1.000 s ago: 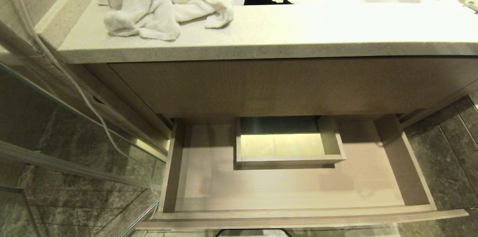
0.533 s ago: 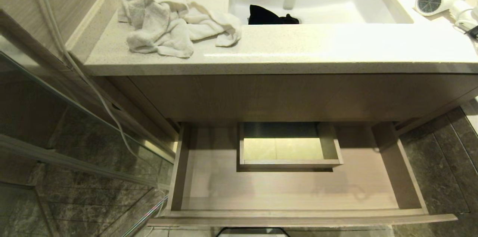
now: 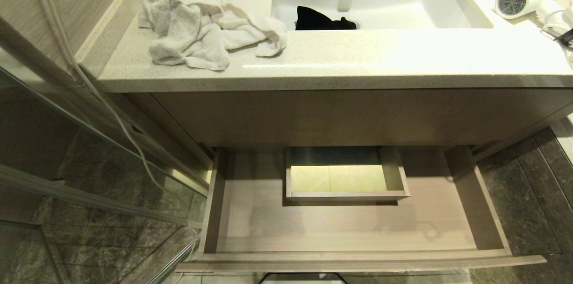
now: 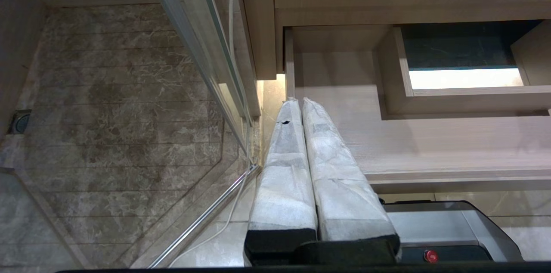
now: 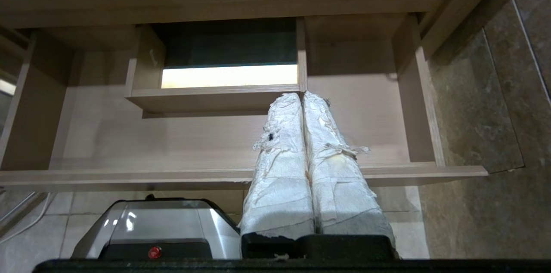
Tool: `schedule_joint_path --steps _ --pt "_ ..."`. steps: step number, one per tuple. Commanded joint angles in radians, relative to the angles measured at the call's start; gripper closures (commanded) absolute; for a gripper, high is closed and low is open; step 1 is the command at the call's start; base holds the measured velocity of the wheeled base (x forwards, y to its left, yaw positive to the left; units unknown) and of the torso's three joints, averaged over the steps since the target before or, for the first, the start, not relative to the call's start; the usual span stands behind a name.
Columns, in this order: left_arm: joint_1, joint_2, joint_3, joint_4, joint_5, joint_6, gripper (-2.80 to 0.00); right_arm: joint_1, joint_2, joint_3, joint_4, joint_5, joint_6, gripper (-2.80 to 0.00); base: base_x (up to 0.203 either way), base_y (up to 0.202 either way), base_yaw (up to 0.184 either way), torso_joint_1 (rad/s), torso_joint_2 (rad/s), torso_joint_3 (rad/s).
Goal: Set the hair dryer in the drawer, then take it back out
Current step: Pick up the hairdryer
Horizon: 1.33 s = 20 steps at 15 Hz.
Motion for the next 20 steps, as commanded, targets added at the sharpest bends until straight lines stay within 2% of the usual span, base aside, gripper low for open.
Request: schedule_joint_path --steps 1,6,8,12,16,20 --pt "0.0 0.0 0.0 0.0 0.0 0.0 0.0 0.0 0.0 0.0 -0.001 0.001 0.0 0.0 0.0 0.0 0.0 0.0 0.0 0.0" --pt "0.0 0.0 0.001 0.0 0.0 0.0 0.0 0.0 0.0 0.0 -0.001 0.001 0.0 0.0 0.0 0.0 0.0 0.008 -0.01 -0.008" --pt "0.0 0.0 0.0 0.0 0.0 0.0 0.0 0.0 0.0 0.0 -0.001 0.0 0.0 0.0 0.0 0.0 0.0 0.185 -0.38 -0.177" --pt "0.0 0.0 0.0 0.0 0.0 0.0 0.0 0.0 0.0 0.0 -0.001 0.001 0.0 0.0 0.007 -0.013 0.125 0.232 -0.46 -0.215" --pt "0.0 0.0 0.0 0.0 0.0 0.0 0.0 0.0 0.0 0.0 -0.001 0.001 0.002 0.0 0.002 -0.009 0.109 0.023 -0.03 -0.018" --pt "0.0 -0.001 0.0 0.0 0.0 0.0 0.0 0.0 0.0 0.0 -0.001 -0.001 0.002 0.0 0.0 0.0 0.0 0.0 0.0 0.0"
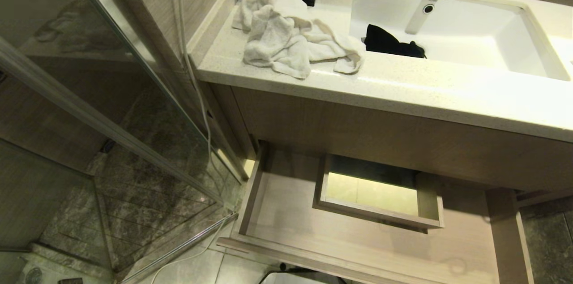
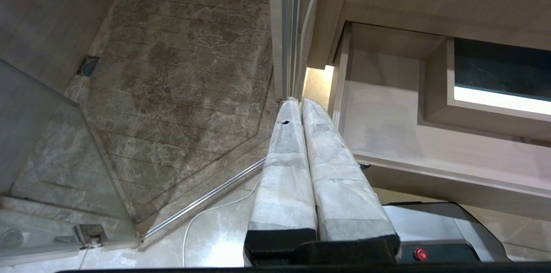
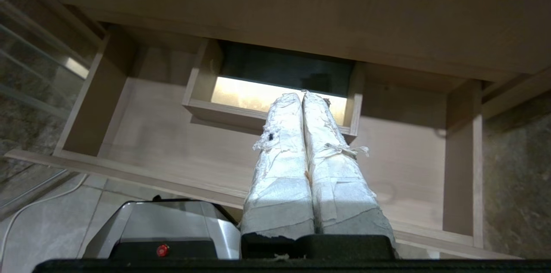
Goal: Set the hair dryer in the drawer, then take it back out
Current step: Pick up the hairdryer
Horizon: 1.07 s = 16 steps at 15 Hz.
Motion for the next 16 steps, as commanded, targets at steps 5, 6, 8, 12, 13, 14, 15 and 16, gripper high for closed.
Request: schedule_joint_path --steps 5,6,8,12,13,14,15,16 --pt "0.0 0.0 0.0 0.0 0.0 0.0 0.0 0.0 0.0 0.0 0.0 -0.001 0.0 0.0 0.0 0.0 0.0 0.0 0.0 0.0" --pt "0.0 0.0 0.0 0.0 0.0 0.0 0.0 0.0 0.0 0.0 -0.001 -0.001 0.0 0.0 0.0 0.0 0.0 0.0 0.0 0.0" --pt "0.0 0.0 0.0 0.0 0.0 0.0 0.0 0.0 0.0 0.0 -0.001 -0.001 0.002 0.0 0.0 0.0 0.0 0.0 0.0 0.0" --pt "0.0 0.0 0.0 0.0 0.0 0.0 0.0 0.0 0.0 0.0 -0.001 0.0 0.003 0.0 0.0 0.0 0.0 0.0 0.0 0.0" --pt "0.0 0.0 0.001 0.0 0.0 0.0 0.0 0.0 0.0 0.0 -0.001 -0.001 0.003 0.0 0.0 0.004 -0.081 0.005 0.0 -0.001" --pt "0.0 0.0 0.001 0.0 0.0 0.0 0.0 0.0 0.0 0.0 -0.001 -0.001 0.003 0.0 -0.007 0.014 -0.122 0.006 0.0 0.002" --pt "0.0 0.0 0.0 0.0 0.0 0.0 0.0 0.0 0.0 0.0 -0.001 -0.001 0.003 0.0 -0.004 0.013 -0.166 0.002 0.0 0.006" --pt "0.0 0.0 0.0 0.0 0.0 0.0 0.0 0.0 0.0 0.0 -0.001 -0.001 0.003 0.0 -0.004 0.016 -0.176 -0.001 0.0 0.002"
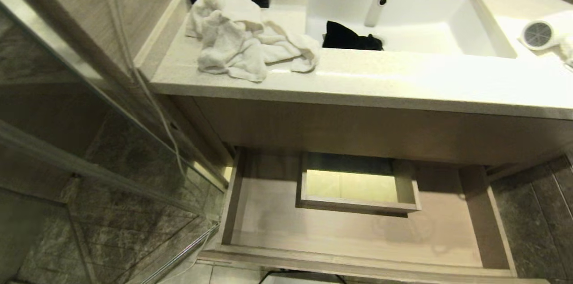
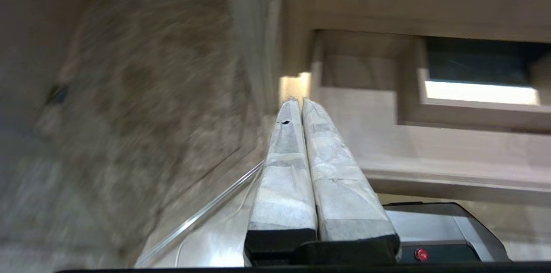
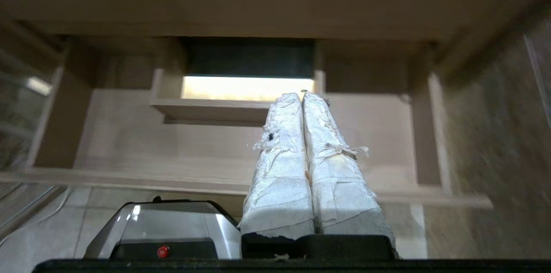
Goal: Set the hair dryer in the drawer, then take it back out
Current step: Pick up the hairdryer
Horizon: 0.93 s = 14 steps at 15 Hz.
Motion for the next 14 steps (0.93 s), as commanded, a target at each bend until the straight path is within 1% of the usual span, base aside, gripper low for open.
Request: schedule_joint_path --steps 1,8,9,14 --pt "0.0 0.0 0.0 0.0 0.0 0.0 0.0 0.0 0.0 0.0 0.0 0.0 0.0 0.0 -0.002 0.014 -0.166 0.006 0.01 0.002" --pt "0.0 0.0 0.0 0.0 0.0 0.0 0.0 0.0 0.0 0.0 0.0 0.0 0.0 0.0 -0.002 0.016 -0.159 0.002 0.0 0.002" --pt "0.0 0.0 0.0 0.0 0.0 0.0 0.0 0.0 0.0 0.0 0.0 0.002 -0.003 0.0 -0.002 0.006 -0.08 0.002 0.01 0.002" --pt "0.0 0.0 0.0 0.0 0.0 0.0 0.0 0.0 0.0 0.0 0.002 0.002 -0.005 0.0 0.0 0.0 0.0 0.0 0.0 0.0"
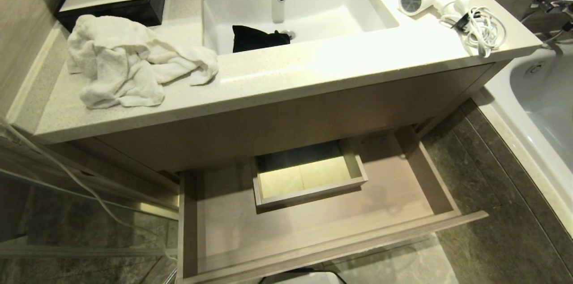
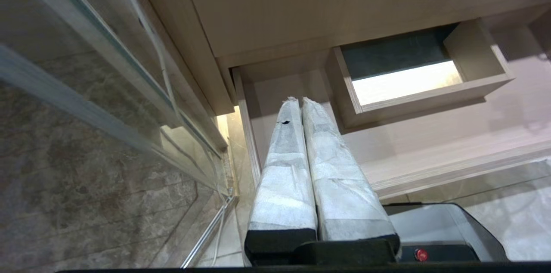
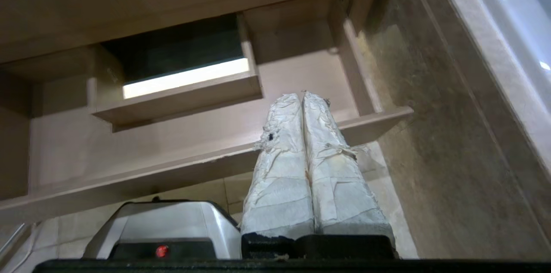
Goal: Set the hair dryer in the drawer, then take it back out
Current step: Pick up the hairdryer
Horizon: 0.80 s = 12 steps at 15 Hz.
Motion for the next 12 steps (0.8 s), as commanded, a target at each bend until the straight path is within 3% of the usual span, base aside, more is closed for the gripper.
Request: schedule_joint_path --steps 1,12 --pt "0.0 0.0 0.002 0.0 0.0 0.0 0.0 0.0 0.0 0.0 -0.001 0.0 0.0 0.0 0.0 0.0 0.0 0.0 0.0 0.0" --pt "0.0 0.0 0.0 0.0 0.0 0.0 0.0 0.0 0.0 0.0 -0.002 0.003 -0.016 0.0 0.0 0.0 0.0 0.0 0.0 0.0"
